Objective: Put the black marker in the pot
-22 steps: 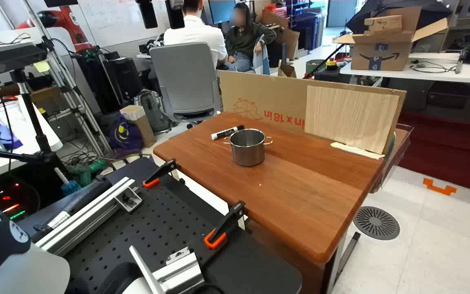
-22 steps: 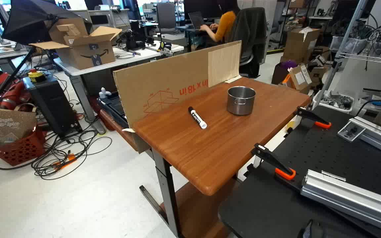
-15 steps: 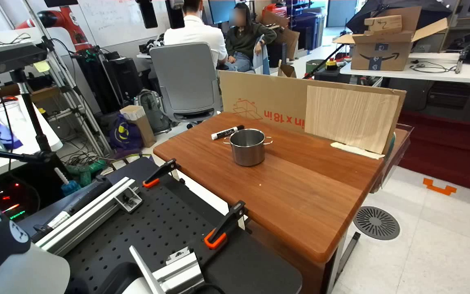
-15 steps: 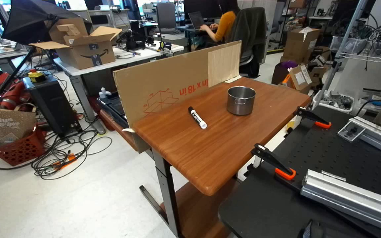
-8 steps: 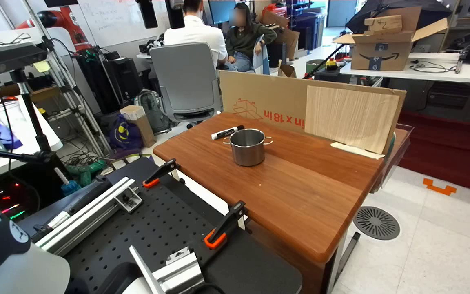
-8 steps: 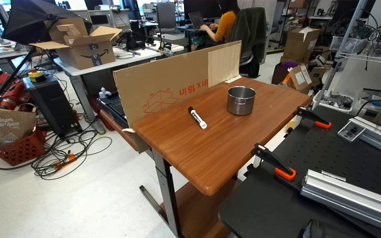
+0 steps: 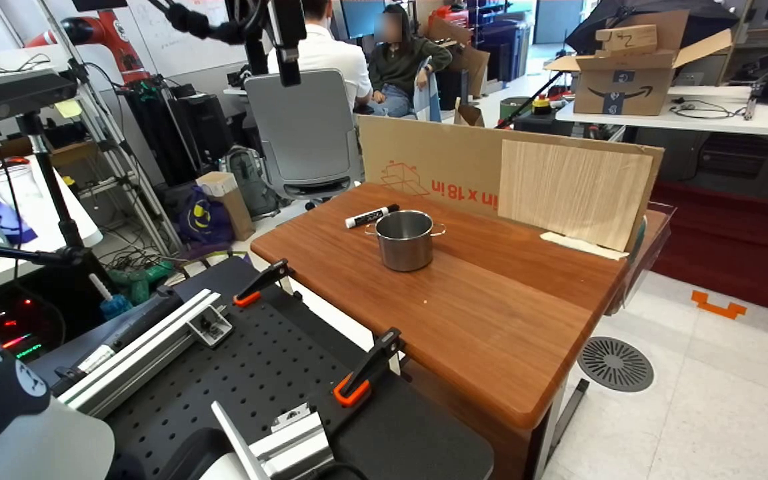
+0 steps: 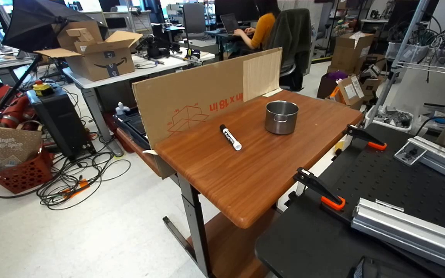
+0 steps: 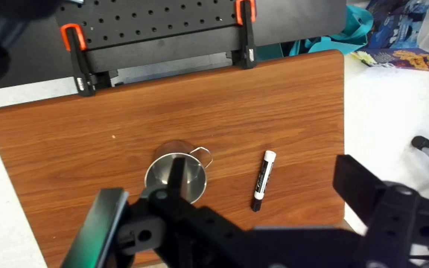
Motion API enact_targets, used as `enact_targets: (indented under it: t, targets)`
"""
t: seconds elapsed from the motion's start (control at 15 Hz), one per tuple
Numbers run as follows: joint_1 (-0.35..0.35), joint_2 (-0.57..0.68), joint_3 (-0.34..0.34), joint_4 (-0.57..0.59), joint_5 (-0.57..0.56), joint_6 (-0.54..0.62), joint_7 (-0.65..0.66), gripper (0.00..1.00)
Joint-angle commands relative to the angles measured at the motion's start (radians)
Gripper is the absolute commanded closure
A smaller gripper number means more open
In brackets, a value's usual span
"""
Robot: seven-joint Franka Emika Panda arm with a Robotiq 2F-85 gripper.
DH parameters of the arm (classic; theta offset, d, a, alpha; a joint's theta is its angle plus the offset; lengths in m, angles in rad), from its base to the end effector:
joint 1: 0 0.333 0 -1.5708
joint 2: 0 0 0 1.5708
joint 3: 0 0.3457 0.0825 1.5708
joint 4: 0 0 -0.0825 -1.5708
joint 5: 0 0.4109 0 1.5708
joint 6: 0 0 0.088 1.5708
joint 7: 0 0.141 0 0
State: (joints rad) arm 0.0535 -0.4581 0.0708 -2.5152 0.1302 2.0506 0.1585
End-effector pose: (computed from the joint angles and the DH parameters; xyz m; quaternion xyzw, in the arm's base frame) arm 0.4060 0.0615 0.4187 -0.9978 0.0510 0.0090 0.0411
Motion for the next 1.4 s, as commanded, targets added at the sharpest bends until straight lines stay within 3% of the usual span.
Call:
enact_targets:
  t: [0.0,0.27,0.6,1.33]
  targets:
    - [0.010,0.119,0.046,0.052,0.051,0.099,0.119,0.00]
    - [0.006,0.287,0.086,0.125,0.025,0.247,0.262,0.00]
    - [0.018,0.472,0.076,0.222,-0.021,0.364,0.379,0.00]
    - [0.093,0.829,-0.012,0.477,-0.085,0.390,0.501,0.00]
